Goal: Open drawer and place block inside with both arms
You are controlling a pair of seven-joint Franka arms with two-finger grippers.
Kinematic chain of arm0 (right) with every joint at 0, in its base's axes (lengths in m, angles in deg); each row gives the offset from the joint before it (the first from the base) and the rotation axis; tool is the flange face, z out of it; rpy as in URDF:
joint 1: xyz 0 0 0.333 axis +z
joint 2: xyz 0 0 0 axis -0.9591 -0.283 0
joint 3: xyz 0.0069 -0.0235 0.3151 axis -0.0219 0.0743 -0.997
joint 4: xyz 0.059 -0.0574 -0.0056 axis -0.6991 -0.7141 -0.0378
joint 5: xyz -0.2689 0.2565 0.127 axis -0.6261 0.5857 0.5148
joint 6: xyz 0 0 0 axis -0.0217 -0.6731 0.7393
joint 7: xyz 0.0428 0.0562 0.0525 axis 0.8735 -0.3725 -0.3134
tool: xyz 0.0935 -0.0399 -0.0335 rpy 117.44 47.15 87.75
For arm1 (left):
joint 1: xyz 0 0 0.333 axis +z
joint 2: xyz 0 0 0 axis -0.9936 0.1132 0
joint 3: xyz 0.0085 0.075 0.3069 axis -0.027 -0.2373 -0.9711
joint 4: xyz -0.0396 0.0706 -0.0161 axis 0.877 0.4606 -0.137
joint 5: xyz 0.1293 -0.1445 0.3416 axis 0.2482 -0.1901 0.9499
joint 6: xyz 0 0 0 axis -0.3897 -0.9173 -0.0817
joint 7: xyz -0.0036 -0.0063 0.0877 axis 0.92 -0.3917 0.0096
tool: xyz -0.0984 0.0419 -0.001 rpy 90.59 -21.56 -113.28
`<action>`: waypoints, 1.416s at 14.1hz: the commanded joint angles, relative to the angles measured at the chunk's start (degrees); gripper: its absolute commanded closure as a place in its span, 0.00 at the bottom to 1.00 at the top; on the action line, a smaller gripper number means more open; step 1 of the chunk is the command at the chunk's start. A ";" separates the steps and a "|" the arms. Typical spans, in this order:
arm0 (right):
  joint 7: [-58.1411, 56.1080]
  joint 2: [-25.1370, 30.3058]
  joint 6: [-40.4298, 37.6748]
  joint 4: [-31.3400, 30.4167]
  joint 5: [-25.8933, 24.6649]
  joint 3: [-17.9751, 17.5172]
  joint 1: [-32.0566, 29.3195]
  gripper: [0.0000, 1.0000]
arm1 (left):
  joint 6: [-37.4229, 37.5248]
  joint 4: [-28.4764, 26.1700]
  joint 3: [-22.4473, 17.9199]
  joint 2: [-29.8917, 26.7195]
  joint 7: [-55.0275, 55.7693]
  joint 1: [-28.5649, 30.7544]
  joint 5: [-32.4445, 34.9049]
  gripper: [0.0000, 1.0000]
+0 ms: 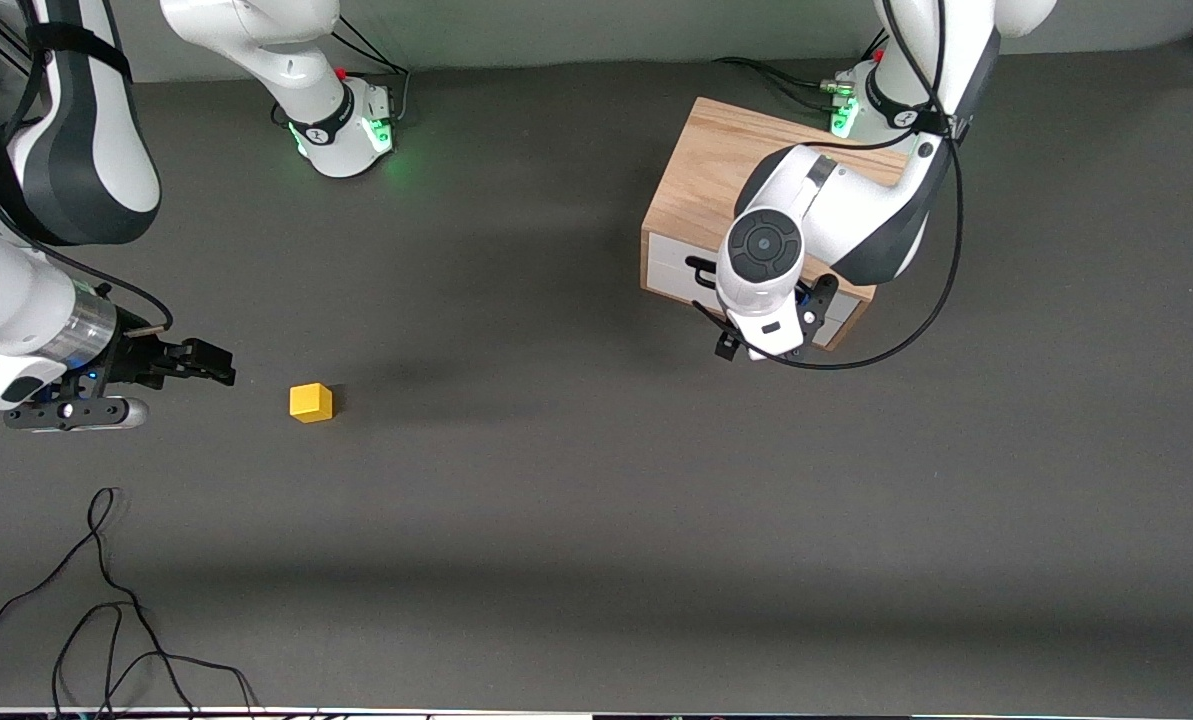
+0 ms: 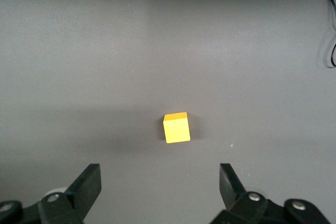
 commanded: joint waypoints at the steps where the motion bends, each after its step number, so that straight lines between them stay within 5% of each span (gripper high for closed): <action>1: -3.75 0.90 3.80 -2.61 0.78 -0.09 -0.35 0.00 | -1.17 -0.39 -0.06 0.88 3.20 -1.34 0.07 0.00; 15: -6.12 -0.60 18.65 -16.32 1.13 -0.09 -0.26 0.00 | -1.87 4.18 -0.15 4.23 2.41 -0.82 0.25 0.00; 20: -8.85 -1.56 25.16 -20.89 1.04 0.26 -0.70 0.00 | -1.78 10.06 -0.15 8.35 2.33 -0.82 0.77 0.00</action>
